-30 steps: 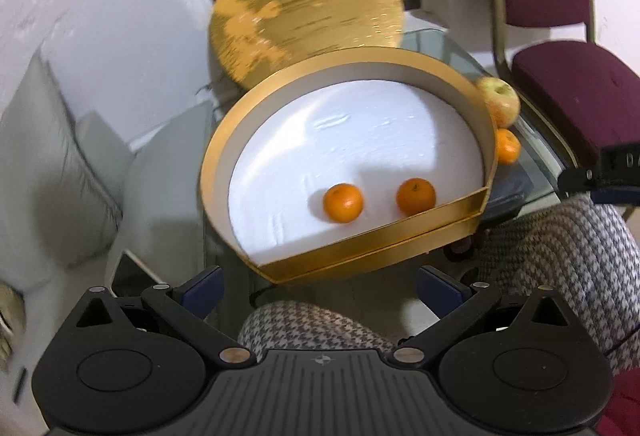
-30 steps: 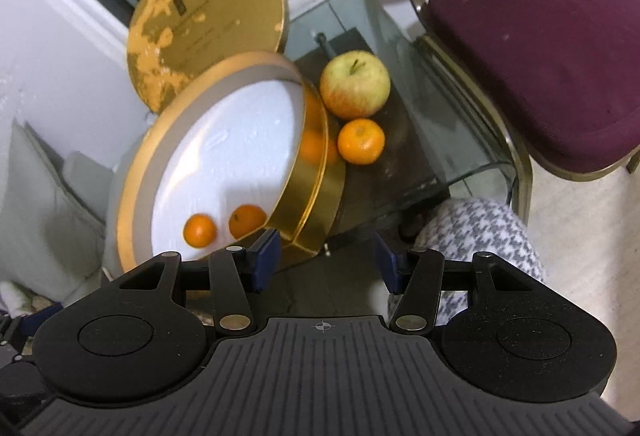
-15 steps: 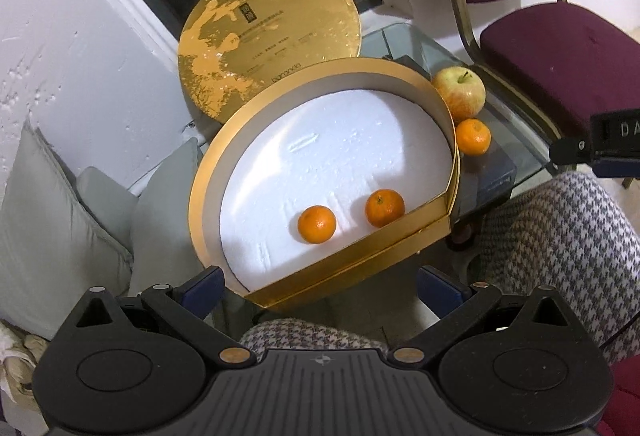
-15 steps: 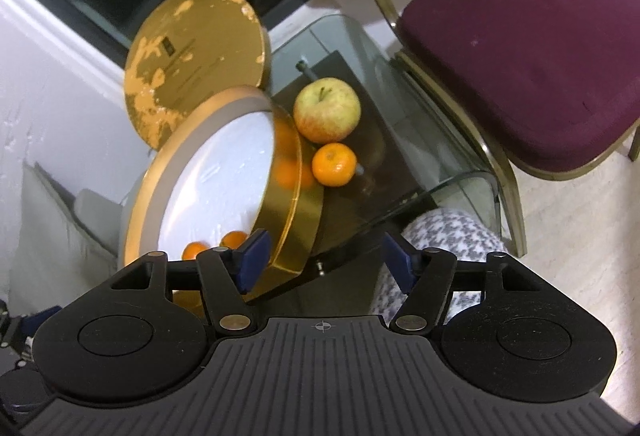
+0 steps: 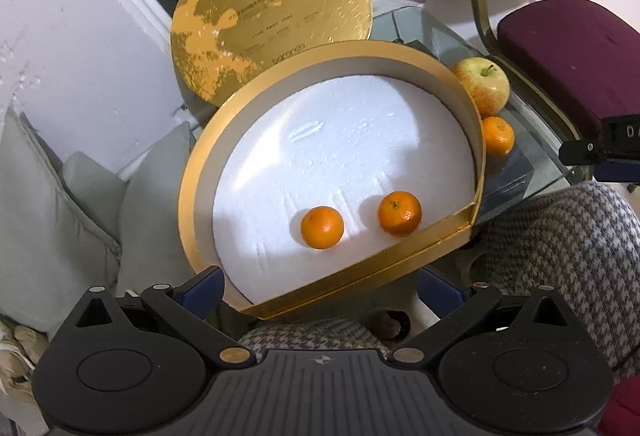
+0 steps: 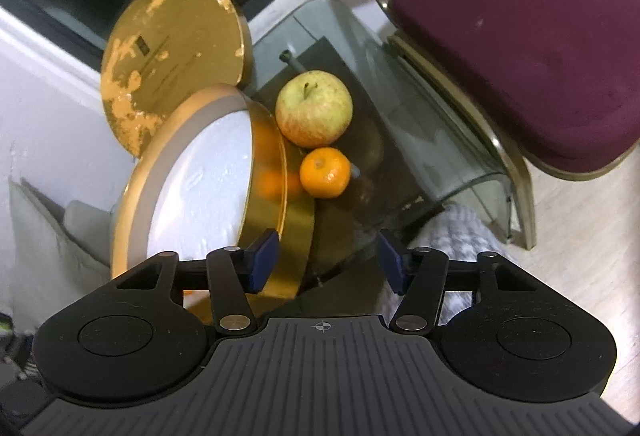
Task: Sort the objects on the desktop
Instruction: 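Return the right tool and grasp the last mandarin by the apple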
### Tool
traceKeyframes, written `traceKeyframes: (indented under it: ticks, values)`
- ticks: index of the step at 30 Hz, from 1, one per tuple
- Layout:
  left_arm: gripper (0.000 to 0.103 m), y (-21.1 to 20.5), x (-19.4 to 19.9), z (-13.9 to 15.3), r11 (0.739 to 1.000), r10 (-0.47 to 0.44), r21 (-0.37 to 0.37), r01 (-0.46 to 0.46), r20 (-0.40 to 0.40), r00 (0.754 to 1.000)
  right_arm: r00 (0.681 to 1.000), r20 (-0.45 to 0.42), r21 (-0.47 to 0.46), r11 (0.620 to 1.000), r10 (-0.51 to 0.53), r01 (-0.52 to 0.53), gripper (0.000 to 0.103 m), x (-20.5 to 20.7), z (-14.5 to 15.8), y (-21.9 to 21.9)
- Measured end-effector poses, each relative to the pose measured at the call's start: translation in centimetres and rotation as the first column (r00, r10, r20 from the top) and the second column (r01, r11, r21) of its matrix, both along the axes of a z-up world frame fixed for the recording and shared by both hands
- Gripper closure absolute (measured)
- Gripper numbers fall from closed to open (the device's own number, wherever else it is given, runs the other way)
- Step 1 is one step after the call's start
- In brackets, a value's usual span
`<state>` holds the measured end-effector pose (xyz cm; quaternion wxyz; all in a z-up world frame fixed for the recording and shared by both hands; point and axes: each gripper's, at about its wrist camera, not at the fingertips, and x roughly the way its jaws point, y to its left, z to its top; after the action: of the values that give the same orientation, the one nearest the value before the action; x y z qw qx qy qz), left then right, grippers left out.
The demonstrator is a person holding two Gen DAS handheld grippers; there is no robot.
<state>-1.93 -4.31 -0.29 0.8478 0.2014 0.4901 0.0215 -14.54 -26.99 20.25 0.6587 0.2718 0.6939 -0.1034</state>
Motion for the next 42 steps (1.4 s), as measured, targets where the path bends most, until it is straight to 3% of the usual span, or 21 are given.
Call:
traceKeyframes:
  ticks: [6, 13, 22, 35, 42]
  values:
    - [0.001, 2.3, 2.1, -0.3, 0.994, 0.063, -0.085, -0.063, -0.006, 0.998, 0.998, -0.043, 0.010, 0.998, -0.054, 0.055, 0.044, 2.7, -3.9, 0.0]
    - [0.001, 4.2, 3.5, -1.4, 0.988, 0.113, -0.105, -0.116, -0.031, 0.993, 0.985, -0.110, 0.004, 0.991, -0.136, 0.137, 0.044, 4.5, -8.4, 0.0]
    - [0.001, 5.9, 4.2, -2.4, 0.979, 0.151, -0.132, -0.158, -0.058, 0.987, 0.973, -0.165, -0.025, 0.987, -0.160, 0.158, 0.045, 5.2, -11.1, 0.5]
    - [0.001, 7.1, 3.5, -2.5, 0.971, 0.179, -0.152, -0.185, -0.057, 0.982, 0.964, -0.202, -0.063, 0.984, -0.174, 0.165, 0.056, 5.3, -12.1, 0.4]
    - [0.001, 7.7, 1.6, -1.4, 0.967, 0.190, -0.171, -0.190, -0.022, 0.982, 0.974, -0.158, -0.083, 0.985, -0.162, 0.150, 0.057, 4.1, -8.7, 0.2]
